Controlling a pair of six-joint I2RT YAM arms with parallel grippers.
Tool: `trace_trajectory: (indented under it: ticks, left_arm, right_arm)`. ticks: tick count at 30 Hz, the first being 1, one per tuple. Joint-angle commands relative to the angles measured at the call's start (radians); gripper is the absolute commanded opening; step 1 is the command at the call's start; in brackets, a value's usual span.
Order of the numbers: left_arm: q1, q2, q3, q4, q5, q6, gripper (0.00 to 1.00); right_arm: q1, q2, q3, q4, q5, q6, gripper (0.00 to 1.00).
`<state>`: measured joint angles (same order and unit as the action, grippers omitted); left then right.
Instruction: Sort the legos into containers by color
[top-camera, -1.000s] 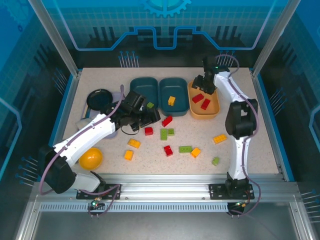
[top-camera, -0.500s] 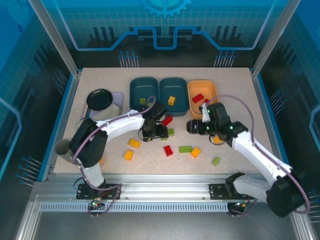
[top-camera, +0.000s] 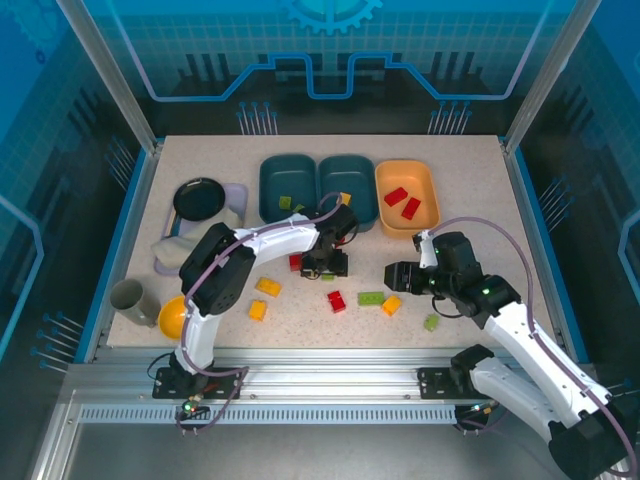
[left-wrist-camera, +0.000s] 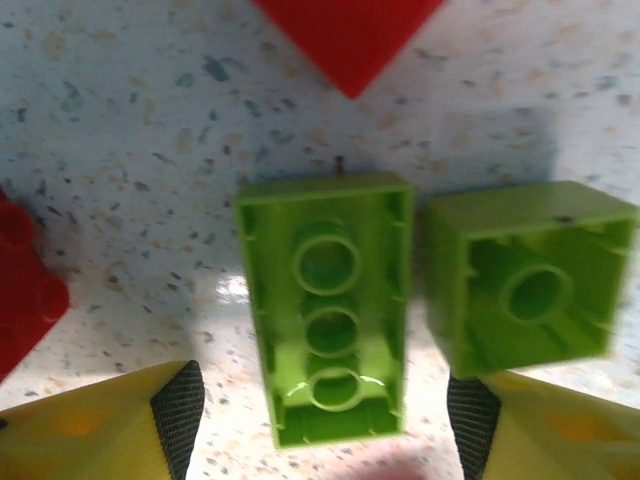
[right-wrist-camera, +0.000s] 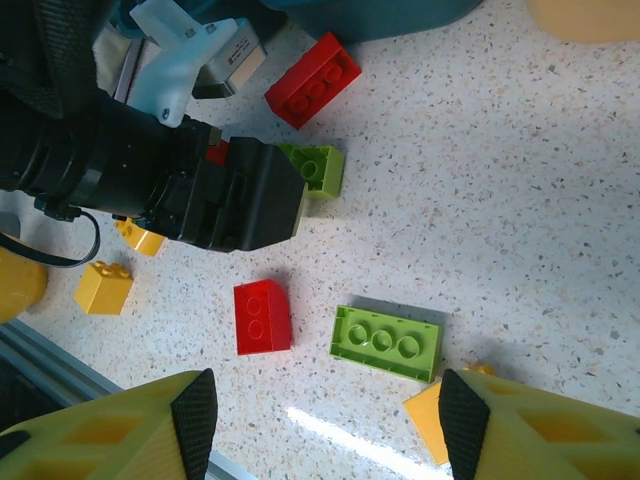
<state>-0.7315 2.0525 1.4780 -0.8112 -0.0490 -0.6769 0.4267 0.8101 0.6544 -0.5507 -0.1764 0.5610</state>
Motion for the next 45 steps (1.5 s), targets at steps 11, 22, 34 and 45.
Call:
trace_trajectory:
  ticks: [11,22,34,45]
  left_arm:
    - [-0.011,0.059,0.047,-0.026,-0.064,0.020,0.38]
    - [0.033,-0.194,0.056,-0.136,-0.096,-0.007,0.32]
    - [0.333,-0.011,0.403,-0.134,0.012,0.091,0.31]
    - [0.438,0.410,0.840,-0.162,0.128,0.076,0.36]
  right_arm:
    - [-0.015,0.059,0.045,-0.004,-0.026,-0.008,0.63]
    - [-0.020,0.109,0.140,0.028,-0.042,-0.047,0.63]
    - [-0.019,0.348,0.353,0.054,-0.067,-0.054,0.63]
    - [-0.019,0.475,0.488,0.075,-0.105,-0.001,0.65]
